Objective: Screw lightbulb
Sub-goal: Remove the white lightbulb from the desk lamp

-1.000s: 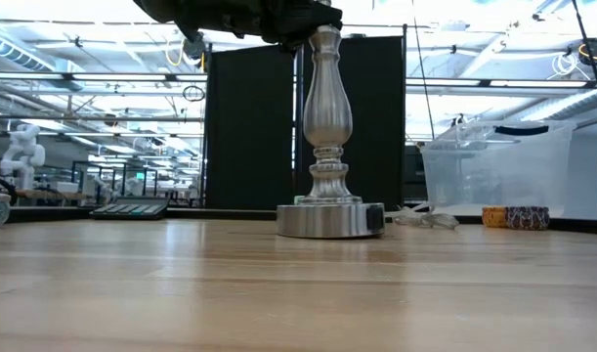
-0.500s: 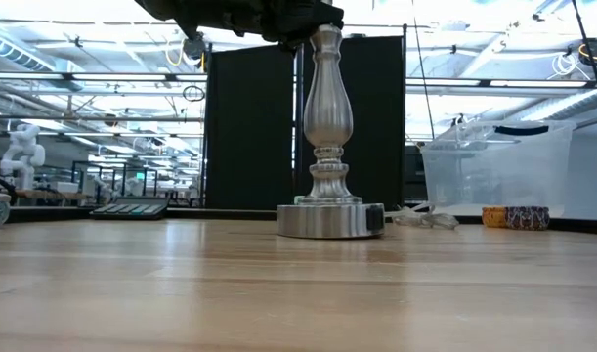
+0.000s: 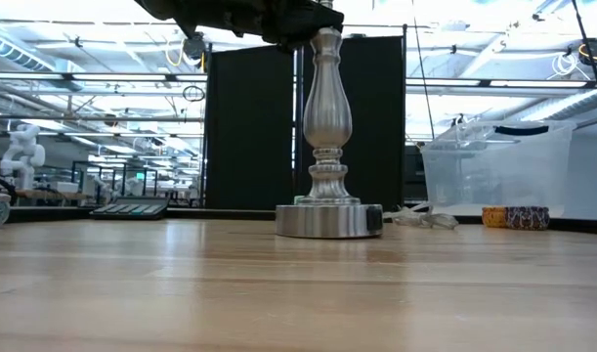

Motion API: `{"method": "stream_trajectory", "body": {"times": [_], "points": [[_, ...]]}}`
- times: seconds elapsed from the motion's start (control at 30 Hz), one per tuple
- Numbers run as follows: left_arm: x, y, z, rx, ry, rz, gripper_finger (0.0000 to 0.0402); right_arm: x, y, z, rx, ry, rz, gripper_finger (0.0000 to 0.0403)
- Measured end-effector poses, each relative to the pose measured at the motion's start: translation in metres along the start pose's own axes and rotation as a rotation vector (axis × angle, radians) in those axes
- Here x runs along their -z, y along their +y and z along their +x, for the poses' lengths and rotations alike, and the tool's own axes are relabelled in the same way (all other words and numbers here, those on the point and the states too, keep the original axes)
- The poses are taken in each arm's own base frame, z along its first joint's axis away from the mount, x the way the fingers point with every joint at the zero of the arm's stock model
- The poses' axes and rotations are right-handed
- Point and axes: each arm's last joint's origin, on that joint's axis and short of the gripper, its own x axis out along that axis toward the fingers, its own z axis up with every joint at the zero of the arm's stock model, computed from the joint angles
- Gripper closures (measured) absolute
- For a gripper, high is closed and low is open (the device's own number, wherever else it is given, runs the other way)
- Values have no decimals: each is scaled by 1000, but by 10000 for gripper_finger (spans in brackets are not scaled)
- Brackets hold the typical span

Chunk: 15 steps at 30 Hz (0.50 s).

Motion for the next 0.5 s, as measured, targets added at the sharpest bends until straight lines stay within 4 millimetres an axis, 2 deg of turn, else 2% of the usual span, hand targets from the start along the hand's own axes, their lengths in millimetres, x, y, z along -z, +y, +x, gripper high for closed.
{"method": "stream_trajectory", "body": {"times": [0.17,0.5], "points": [[0,0,0,-17,3,-2,328,10,22,5,114,36,5,96],[1,1,0,-42,9,-8,328,33,68,34,416,32,37,96]]}}
